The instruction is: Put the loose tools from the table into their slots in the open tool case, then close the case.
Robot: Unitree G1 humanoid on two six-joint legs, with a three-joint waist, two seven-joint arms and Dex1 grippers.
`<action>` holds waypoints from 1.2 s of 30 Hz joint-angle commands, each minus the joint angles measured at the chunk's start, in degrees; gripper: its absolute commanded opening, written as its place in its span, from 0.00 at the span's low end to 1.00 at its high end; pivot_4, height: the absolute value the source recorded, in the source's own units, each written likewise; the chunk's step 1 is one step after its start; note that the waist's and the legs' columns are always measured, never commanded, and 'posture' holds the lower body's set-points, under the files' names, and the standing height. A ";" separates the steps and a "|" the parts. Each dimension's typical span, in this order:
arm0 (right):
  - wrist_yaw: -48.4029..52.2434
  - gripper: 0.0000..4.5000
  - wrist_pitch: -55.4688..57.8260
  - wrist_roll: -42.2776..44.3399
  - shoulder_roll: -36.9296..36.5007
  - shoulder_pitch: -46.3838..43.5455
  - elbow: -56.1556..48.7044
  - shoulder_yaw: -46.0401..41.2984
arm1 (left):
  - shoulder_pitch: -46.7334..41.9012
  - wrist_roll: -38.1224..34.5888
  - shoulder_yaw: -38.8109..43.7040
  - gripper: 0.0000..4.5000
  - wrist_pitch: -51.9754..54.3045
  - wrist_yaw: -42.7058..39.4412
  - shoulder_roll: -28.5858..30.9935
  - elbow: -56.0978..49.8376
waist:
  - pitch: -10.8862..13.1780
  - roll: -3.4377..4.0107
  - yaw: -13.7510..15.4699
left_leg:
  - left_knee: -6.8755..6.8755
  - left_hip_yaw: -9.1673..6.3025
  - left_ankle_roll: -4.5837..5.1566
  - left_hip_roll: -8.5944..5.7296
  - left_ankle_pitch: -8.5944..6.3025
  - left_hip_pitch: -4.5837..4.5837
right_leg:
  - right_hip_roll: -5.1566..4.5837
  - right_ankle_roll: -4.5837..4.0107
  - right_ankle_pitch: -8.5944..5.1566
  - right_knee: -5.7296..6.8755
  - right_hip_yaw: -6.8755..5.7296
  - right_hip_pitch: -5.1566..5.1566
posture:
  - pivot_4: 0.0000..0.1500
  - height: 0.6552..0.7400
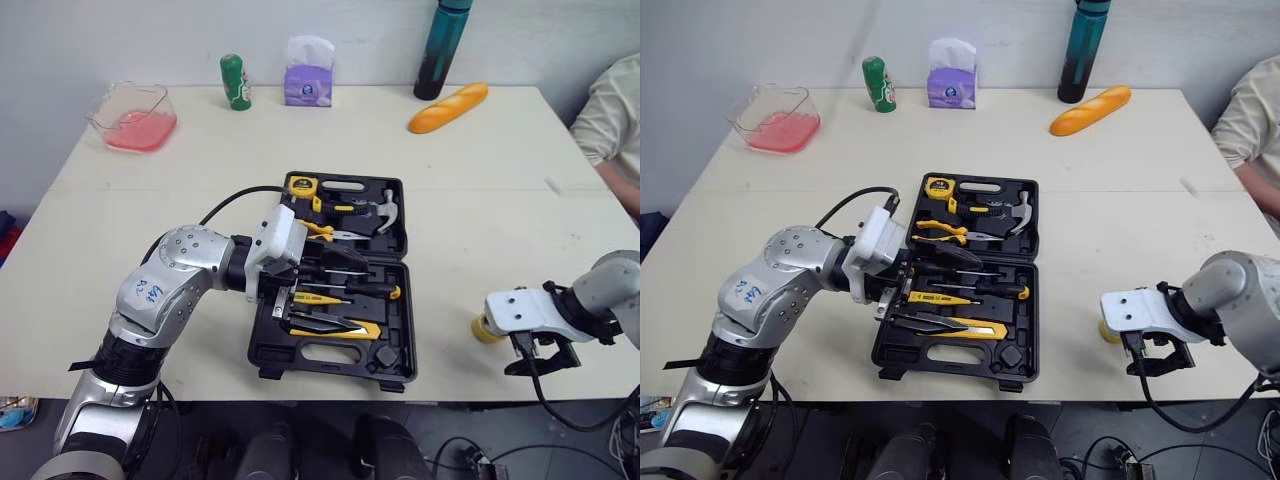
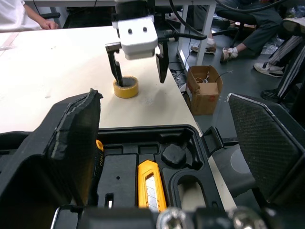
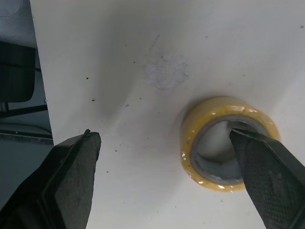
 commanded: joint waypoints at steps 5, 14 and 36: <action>-0.77 0.99 -0.44 -0.56 0.17 0.14 0.30 -0.82 | 0.22 0.02 1.37 1.00 -1.82 -0.33 0.70 -1.38 | 0.00 0.00 -0.02 | 0.00 0.00 0.00 0.00 0.00 0.00 | 0.00 0.00 0.00 0.00 0.00 0.00 | 1.00 1.00; -1.67 0.13 -1.61 -0.50 0.04 0.65 0.47 -1.32 | 0.32 -0.11 1.14 1.00 -2.23 -0.08 0.29 -1.38 | 0.00 0.00 0.00 | 0.00 0.00 0.00 0.00 0.00 0.00 | 0.00 0.00 0.00 0.00 0.00 0.00 | 1.00 1.00; -2.52 0.01 15.82 18.76 16.41 -13.03 -16.78 2.73 | 9.84 7.92 -5.13 1.00 -8.44 -7.06 6.92 -2.66 | 0.00 -0.02 0.12 | 0.01 -0.06 -0.04 0.02 -0.04 0.04 | -0.04 -0.07 -0.04 0.00 -0.03 0.02 | 1.00 1.00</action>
